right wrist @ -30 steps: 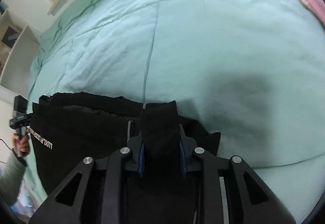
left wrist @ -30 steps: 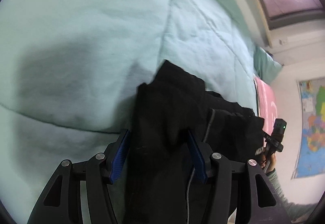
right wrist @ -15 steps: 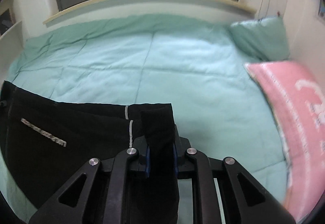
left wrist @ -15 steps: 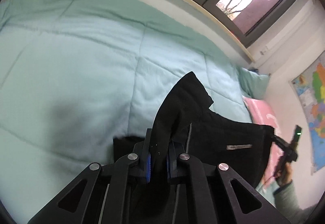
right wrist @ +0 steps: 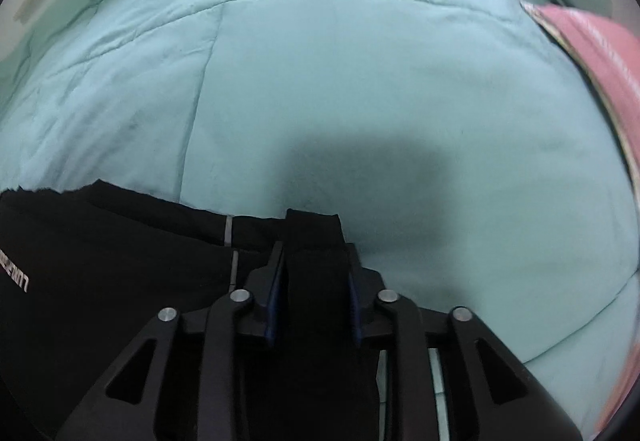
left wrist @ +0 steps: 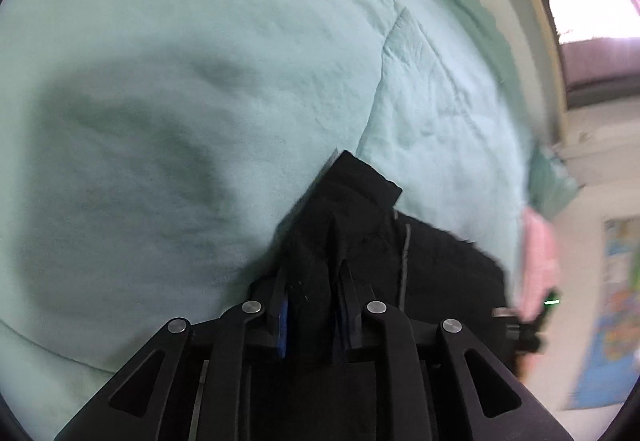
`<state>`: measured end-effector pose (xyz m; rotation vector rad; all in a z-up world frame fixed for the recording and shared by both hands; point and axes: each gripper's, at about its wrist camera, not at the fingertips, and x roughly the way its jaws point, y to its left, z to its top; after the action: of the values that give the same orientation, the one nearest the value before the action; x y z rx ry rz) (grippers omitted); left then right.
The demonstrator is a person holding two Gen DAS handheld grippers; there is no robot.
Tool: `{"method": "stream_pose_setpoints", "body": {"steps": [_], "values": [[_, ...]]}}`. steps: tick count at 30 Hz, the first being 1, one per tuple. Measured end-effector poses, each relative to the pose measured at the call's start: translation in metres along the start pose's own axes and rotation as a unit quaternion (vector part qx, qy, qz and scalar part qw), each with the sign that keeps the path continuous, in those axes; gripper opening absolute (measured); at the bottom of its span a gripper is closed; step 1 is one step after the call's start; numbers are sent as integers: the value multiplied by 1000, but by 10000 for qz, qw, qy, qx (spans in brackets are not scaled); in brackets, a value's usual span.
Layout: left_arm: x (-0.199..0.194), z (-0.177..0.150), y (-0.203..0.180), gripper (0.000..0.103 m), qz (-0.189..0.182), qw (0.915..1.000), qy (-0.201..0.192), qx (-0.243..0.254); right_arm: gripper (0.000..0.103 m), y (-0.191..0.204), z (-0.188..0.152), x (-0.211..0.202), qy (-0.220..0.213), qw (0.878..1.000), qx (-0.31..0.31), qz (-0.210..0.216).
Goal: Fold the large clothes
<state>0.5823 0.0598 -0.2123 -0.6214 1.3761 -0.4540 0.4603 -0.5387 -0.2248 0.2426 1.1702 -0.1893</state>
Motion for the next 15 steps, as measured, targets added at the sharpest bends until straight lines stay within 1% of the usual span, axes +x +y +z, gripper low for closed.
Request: {"method": "stream_pose_setpoints", "body": {"steps": [1,2,3,4,5,6,7,8,9,11,12,14,15], "values": [[-5,-1,5,21,-175,9997,99,-158,42,-6,0,-3,20,9999,98,89],[-14,1,13,21,-424,9982,226,-362,43,-11,-1,-8,32,9996,188,189],[-24,1,17,24,-519,9975,259,-393,43,-15,-2,-14,-1,9993,248,273],[-31,-3,16,25,-490,9980,222,-336,44,-19,-5,-29,-143,9987,298,399],[-46,-7,13,26,-334,9993,111,-161,44,-22,-8,-41,-297,9979,300,482],[-58,-12,8,26,-174,9998,16,6,46,-24,-13,-63,-510,9969,268,530],[-69,-14,5,26,-79,9999,-62,110,49,-24,-19,-78,-623,9962,246,549],[-77,-16,3,26,48,9998,-136,148,49,-24,-24,-94,-739,9952,225,606],[-91,-22,-3,26,472,9981,-281,271,49,-22,-32,-114,-871,9933,197,732],[-105,-32,-20,26,954,9921,-486,656,49,-16,-46,-139,-996,9908,173,901],[-110,-47,-39,26,1122,9872,-531,1005,49,-11,-53,-151,-1036,9896,152,990],[-114,-69,-68,26,1262,9793,-571,1476,49,9,-70,-170,-1074,9863,72,1247],[-113,-92,-90,26,1253,9735,-651,1801,51,22,-80,-177,-1045,9849,24,1378]]}}
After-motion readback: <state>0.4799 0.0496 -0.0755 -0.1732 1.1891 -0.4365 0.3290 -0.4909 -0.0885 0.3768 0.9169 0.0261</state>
